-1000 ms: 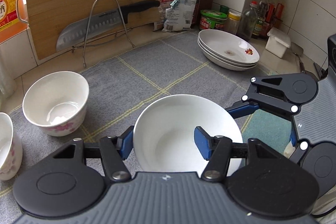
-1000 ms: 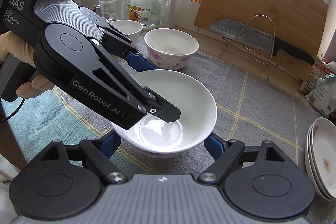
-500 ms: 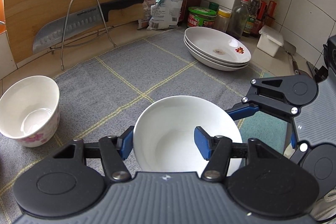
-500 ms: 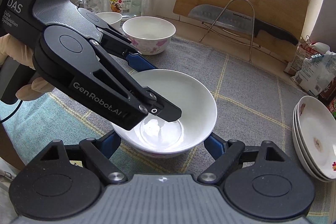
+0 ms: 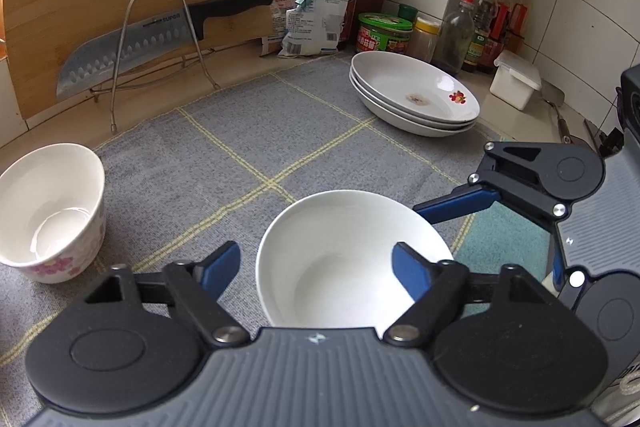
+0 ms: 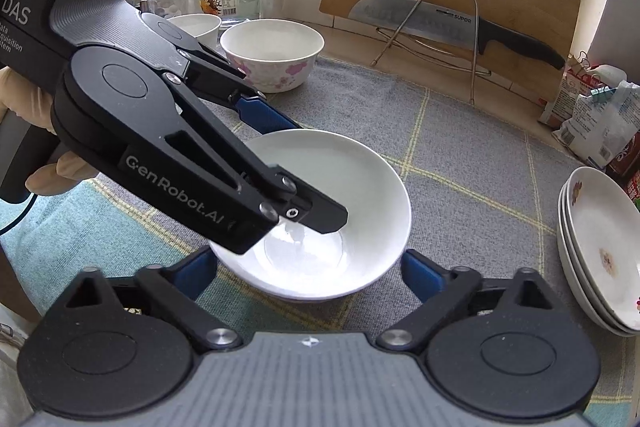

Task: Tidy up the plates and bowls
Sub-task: 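Lift the bowl with the left gripper and carry it toward the plates, then close the right gripper on the bowl rim while the left gripper releases it, then carry the white bowl with the right gripper toward the plate stack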

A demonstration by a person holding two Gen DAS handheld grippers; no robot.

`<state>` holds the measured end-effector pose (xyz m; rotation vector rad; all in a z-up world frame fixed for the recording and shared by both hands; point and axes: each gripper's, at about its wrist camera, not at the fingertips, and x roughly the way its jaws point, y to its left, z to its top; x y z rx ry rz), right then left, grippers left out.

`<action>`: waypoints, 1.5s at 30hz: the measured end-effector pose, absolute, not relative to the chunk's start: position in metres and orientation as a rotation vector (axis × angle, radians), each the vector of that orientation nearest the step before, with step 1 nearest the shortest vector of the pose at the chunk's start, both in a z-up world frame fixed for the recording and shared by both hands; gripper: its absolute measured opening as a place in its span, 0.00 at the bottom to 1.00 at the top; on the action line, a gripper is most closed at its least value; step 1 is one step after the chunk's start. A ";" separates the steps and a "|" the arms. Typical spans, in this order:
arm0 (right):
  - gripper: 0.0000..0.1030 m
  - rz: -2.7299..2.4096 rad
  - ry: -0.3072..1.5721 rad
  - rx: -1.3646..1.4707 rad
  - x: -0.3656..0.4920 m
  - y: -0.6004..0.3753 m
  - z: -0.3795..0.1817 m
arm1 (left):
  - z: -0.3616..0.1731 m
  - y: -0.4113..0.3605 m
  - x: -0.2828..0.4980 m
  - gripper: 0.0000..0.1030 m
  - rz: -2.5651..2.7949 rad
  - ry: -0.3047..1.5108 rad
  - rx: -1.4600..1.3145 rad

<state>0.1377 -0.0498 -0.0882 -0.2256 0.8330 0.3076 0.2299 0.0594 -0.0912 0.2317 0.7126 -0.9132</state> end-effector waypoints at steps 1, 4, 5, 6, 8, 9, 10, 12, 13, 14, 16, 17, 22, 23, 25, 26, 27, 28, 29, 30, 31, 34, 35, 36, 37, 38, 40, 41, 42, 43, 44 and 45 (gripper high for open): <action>1.00 0.310 0.827 -0.215 0.138 -0.051 -0.086 | -0.089 0.062 0.229 0.87 -0.906 0.695 0.228; 1.00 0.311 0.836 -0.200 0.140 -0.054 -0.086 | -0.084 0.068 0.229 0.88 -0.884 0.682 0.223; 1.00 0.308 0.838 -0.202 0.139 -0.055 -0.086 | -0.083 0.070 0.228 0.88 -0.875 0.677 0.221; 1.00 0.305 0.838 -0.206 0.139 -0.055 -0.086 | -0.080 0.073 0.228 0.89 -0.863 0.668 0.219; 1.00 0.306 0.835 -0.208 0.137 -0.055 -0.085 | -0.077 0.078 0.226 0.90 -0.840 0.649 0.216; 1.00 0.308 0.835 -0.206 0.136 -0.056 -0.084 | -0.075 0.081 0.224 0.91 -0.824 0.638 0.214; 1.00 0.309 0.833 -0.208 0.135 -0.056 -0.083 | -0.073 0.083 0.224 0.91 -0.810 0.632 0.212; 1.00 0.311 0.830 -0.217 0.135 -0.055 -0.082 | -0.070 0.087 0.221 0.91 -0.781 0.619 0.211; 1.00 0.312 0.830 -0.222 0.134 -0.054 -0.081 | -0.068 0.091 0.220 0.91 -0.768 0.608 0.206; 1.00 0.316 0.828 -0.224 0.134 -0.054 -0.079 | -0.066 0.094 0.219 0.91 -0.758 0.601 0.203; 1.00 0.326 0.818 -0.214 0.132 -0.054 -0.074 | -0.063 0.100 0.217 0.91 -0.731 0.589 0.197; 1.00 0.334 0.815 -0.204 0.132 -0.055 -0.071 | -0.062 0.103 0.217 0.91 -0.720 0.584 0.191; 1.00 0.347 0.795 -0.177 0.136 -0.059 -0.059 | -0.062 0.114 0.219 0.91 -0.682 0.589 0.175; 1.00 0.351 0.795 -0.174 0.138 -0.059 -0.058 | -0.062 0.115 0.219 0.91 -0.677 0.589 0.175; 1.00 0.359 0.795 -0.174 0.141 -0.057 -0.056 | -0.062 0.118 0.219 0.91 -0.666 0.585 0.173; 1.00 0.356 0.798 -0.185 0.143 -0.056 -0.056 | -0.062 0.119 0.219 0.91 -0.661 0.583 0.170; 1.00 0.355 0.801 -0.198 0.145 -0.054 -0.055 | -0.061 0.122 0.219 0.91 -0.655 0.581 0.168; 1.00 0.361 0.798 -0.210 0.146 -0.051 -0.054 | -0.062 0.123 0.219 0.91 -0.651 0.580 0.168; 1.00 0.362 0.790 -0.217 0.146 -0.050 -0.053 | -0.062 0.125 0.218 0.91 -0.646 0.578 0.169; 1.00 0.361 0.784 -0.221 0.148 -0.048 -0.051 | -0.062 0.126 0.218 0.91 -0.637 0.577 0.171; 1.00 0.367 0.784 -0.225 0.150 -0.046 -0.049 | -0.063 0.128 0.218 0.91 -0.630 0.577 0.174; 1.00 0.365 0.767 -0.238 0.157 -0.042 -0.044 | -0.065 0.133 0.218 0.92 -0.607 0.572 0.179; 1.00 0.366 0.768 -0.241 0.160 -0.040 -0.042 | -0.066 0.136 0.219 0.92 -0.599 0.571 0.181; 1.00 0.365 0.767 -0.242 0.164 -0.039 -0.041 | -0.066 0.138 0.219 0.92 -0.590 0.570 0.181; 1.00 0.362 0.763 -0.241 0.167 -0.039 -0.040 | -0.067 0.141 0.220 0.92 -0.579 0.569 0.181; 1.00 0.362 0.763 -0.237 0.170 -0.038 -0.038 | -0.068 0.143 0.220 0.92 -0.572 0.569 0.180; 1.00 0.365 0.766 -0.229 0.176 -0.036 -0.036 | -0.070 0.147 0.221 0.92 -0.551 0.564 0.182; 1.00 0.367 0.767 -0.224 0.180 -0.036 -0.035 | -0.072 0.149 0.221 0.93 -0.539 0.557 0.191; 1.00 0.366 0.769 -0.220 0.183 -0.035 -0.035 | -0.073 0.150 0.221 0.94 -0.523 0.548 0.205; 1.00 0.366 0.774 -0.216 0.186 -0.034 -0.034 | -0.075 0.151 0.221 0.94 -0.504 0.538 0.217; 1.00 0.364 0.781 -0.211 0.190 -0.032 -0.035 | -0.076 0.152 0.221 0.95 -0.493 0.532 0.223; 1.00 0.363 0.788 -0.205 0.193 -0.031 -0.035 | -0.077 0.154 0.222 0.95 -0.487 0.530 0.224</action>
